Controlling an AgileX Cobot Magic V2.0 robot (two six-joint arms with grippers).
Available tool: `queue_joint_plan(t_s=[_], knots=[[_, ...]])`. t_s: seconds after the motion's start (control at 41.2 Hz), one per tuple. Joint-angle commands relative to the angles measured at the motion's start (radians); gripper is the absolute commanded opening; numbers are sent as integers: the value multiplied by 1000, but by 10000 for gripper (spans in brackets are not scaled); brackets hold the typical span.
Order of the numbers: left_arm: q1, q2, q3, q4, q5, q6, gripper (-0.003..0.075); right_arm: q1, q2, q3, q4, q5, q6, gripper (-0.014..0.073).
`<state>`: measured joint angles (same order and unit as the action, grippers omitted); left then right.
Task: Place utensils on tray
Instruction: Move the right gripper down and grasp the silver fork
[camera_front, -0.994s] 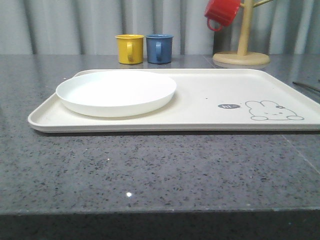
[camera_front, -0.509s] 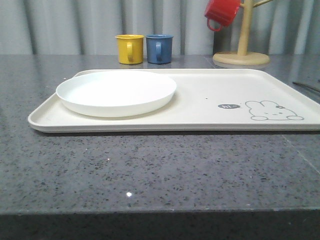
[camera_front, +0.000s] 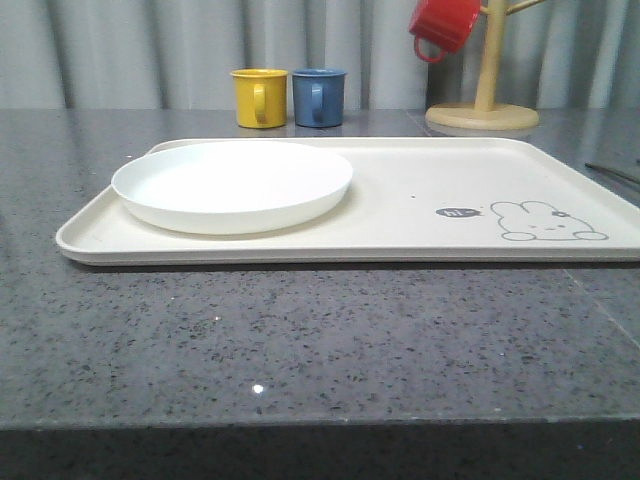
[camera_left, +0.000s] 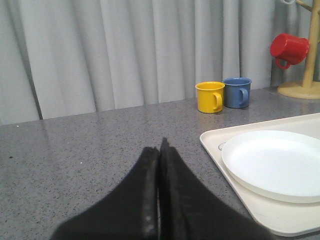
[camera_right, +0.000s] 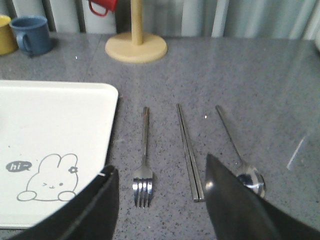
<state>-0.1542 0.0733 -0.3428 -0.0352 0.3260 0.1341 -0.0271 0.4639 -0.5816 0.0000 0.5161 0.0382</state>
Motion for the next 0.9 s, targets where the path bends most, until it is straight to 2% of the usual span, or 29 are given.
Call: queue_joint_plan(t_s=[0.0, 0.339, 0.606, 0.873], knots=[[1, 13, -25, -11, -73, -12, -19, -6, 129, -90, -15, -18, -10, 395], [1, 13, -25, -11, -73, -12, -19, -2, 625, -424, 6, 257, -10, 395], [1, 13, -25, -11, -73, -12, -19, -2, 882, -580, 29, 287, -10, 395], [1, 13, -25, -11, -73, -12, -19, 0, 1027, -612, 42, 274, -10, 395]])
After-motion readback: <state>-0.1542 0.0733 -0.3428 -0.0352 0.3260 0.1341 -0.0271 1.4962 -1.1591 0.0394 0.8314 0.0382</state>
